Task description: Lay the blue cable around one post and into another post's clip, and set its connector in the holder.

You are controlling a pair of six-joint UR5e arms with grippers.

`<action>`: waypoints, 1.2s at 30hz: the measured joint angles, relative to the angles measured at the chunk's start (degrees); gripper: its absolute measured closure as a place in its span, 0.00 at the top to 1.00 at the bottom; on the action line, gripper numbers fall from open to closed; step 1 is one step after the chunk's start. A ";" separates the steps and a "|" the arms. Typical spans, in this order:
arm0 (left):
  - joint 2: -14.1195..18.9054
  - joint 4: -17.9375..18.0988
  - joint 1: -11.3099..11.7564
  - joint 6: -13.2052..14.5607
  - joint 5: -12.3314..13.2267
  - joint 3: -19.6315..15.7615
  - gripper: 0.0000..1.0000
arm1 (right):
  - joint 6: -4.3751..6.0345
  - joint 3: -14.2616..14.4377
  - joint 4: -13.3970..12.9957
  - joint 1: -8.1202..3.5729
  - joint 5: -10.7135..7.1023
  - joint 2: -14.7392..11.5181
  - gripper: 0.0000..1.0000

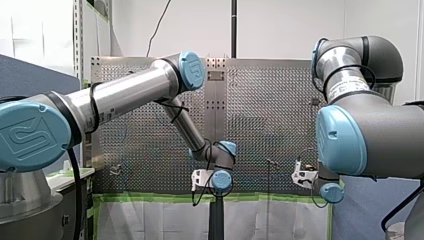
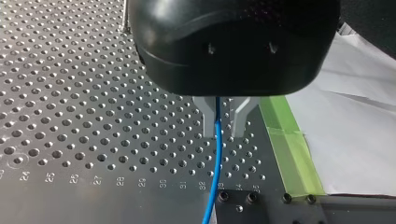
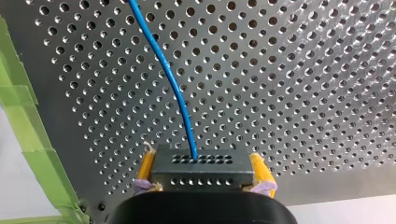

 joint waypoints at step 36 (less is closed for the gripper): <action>-0.02 2.07 -3.64 4.04 3.12 1.43 0.00 | 0.24 -0.24 0.66 -2.98 0.25 -0.44 0.00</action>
